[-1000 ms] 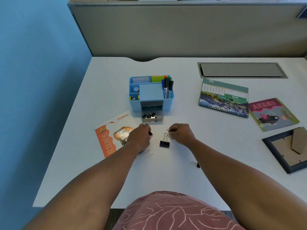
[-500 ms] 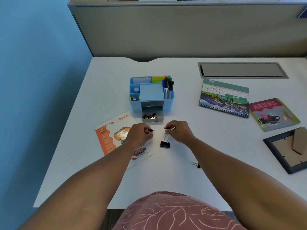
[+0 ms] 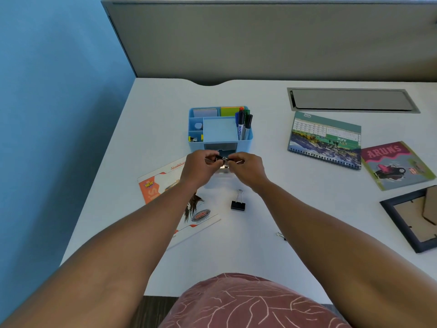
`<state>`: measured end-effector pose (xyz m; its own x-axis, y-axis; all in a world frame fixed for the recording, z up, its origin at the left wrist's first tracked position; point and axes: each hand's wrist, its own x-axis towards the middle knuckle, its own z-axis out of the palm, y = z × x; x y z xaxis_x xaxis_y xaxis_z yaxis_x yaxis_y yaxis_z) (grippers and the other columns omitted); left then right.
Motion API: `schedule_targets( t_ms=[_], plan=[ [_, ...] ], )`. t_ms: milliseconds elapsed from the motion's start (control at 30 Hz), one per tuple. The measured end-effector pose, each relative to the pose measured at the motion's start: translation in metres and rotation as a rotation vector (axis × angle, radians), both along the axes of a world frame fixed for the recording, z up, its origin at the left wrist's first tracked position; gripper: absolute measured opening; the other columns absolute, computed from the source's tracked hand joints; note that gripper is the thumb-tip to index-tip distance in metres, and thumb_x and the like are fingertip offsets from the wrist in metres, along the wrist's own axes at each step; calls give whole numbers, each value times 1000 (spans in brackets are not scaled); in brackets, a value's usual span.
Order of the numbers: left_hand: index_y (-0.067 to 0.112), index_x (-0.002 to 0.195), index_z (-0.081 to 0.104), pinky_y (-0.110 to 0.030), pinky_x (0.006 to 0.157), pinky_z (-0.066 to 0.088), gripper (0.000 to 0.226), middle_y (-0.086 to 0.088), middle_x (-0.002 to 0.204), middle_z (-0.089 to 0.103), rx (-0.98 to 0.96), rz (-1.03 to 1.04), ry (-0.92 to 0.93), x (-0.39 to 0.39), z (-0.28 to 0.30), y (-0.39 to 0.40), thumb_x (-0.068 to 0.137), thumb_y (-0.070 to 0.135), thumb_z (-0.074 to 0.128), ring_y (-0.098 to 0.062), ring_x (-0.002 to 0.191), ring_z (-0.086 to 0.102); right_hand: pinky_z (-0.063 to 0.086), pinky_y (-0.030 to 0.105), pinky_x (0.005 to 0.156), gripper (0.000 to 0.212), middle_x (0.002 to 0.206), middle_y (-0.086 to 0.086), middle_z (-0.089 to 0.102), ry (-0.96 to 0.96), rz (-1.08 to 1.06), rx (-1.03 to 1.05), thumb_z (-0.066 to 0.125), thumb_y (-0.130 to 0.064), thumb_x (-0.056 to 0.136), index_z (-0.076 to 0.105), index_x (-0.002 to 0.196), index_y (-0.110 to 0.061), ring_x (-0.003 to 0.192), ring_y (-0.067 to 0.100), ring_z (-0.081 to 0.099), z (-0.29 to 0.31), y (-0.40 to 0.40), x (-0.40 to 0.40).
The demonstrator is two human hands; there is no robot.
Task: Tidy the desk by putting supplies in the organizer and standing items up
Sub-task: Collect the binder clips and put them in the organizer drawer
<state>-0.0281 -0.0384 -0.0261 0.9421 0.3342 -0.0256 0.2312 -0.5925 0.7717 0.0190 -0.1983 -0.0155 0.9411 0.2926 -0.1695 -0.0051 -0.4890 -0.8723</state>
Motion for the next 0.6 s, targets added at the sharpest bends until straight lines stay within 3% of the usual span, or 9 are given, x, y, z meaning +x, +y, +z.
schedule_targets(
  t_ms=[100,233,333,433,600],
  plan=[
    [15,119,72,-20,76,52,38,-1,103,75,30,5,19,7,1,4,85,30,77,-12,86,69,49,19,78,22,100,0,71,4,-23,-10,64,-12,88,74,109,-13,87,11,62,5,8,7],
    [13,121,71,-27,83,54,41,-3,105,75,41,26,33,11,1,5,84,30,77,-16,90,71,50,23,87,28,110,3,71,-4,9,-44,62,-10,89,71,115,-11,96,13,63,8,13,16],
    [13,129,66,-32,89,54,48,-4,113,73,17,43,63,11,1,5,86,30,76,-18,97,70,46,15,79,32,116,2,69,0,38,-82,59,-10,91,67,122,-11,95,10,58,8,12,21],
    [13,132,63,-32,92,51,46,-5,121,70,7,73,69,10,1,8,90,28,71,-20,103,69,45,17,81,30,114,1,69,6,37,-102,58,-7,91,68,118,-12,95,10,59,7,8,25],
    [15,121,71,-25,84,48,27,-4,113,72,12,139,32,4,-3,11,95,21,63,-20,99,69,51,18,77,24,103,1,70,46,-1,-78,57,-2,89,70,107,-11,86,9,64,3,-8,27]
  ],
)
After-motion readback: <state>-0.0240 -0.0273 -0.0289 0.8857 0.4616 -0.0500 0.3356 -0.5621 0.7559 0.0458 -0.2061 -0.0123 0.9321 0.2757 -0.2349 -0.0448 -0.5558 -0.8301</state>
